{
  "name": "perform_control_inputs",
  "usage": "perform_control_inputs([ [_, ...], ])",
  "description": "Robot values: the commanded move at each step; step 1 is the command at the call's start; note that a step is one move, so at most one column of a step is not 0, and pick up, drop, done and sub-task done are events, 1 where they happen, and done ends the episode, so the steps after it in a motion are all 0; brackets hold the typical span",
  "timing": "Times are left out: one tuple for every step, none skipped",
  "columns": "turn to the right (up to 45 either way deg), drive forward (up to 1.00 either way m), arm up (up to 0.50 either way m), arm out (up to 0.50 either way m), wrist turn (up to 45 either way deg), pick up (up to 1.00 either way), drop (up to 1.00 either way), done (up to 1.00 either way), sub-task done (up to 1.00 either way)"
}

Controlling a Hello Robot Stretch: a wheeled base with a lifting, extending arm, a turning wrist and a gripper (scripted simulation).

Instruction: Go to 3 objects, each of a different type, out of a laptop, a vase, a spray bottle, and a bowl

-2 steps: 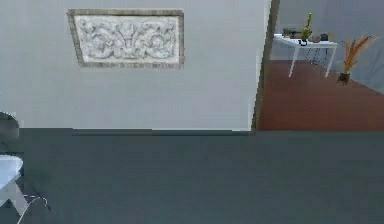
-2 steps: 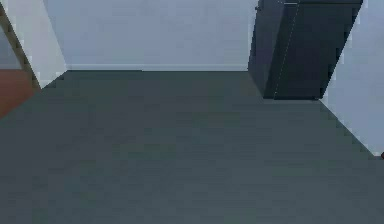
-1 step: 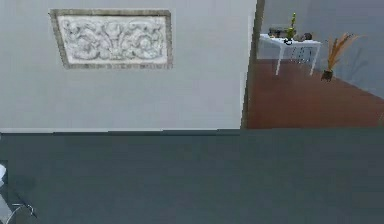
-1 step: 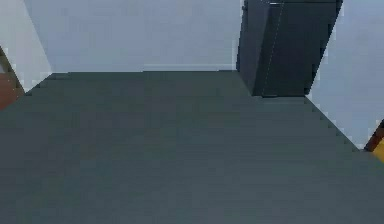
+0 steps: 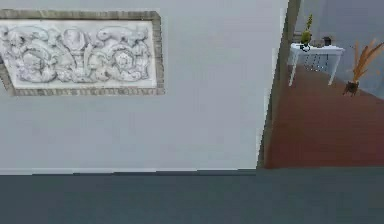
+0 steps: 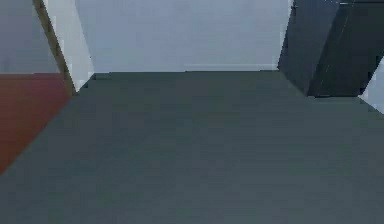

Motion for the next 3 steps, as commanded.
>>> perform_control_inputs([
  [-39.0, 0.0, 0.0, 0.0, 0.0, 0.0, 0.0, 0.0, 0.0],
  [0.0, 1.0, 0.0, 0.0, 0.0, 0.0, 0.0, 0.0, 0.0],
  [-3.0, 0.0, 0.0, 0.0, 0.0, 0.0, 0.0, 0.0, 0.0],
])
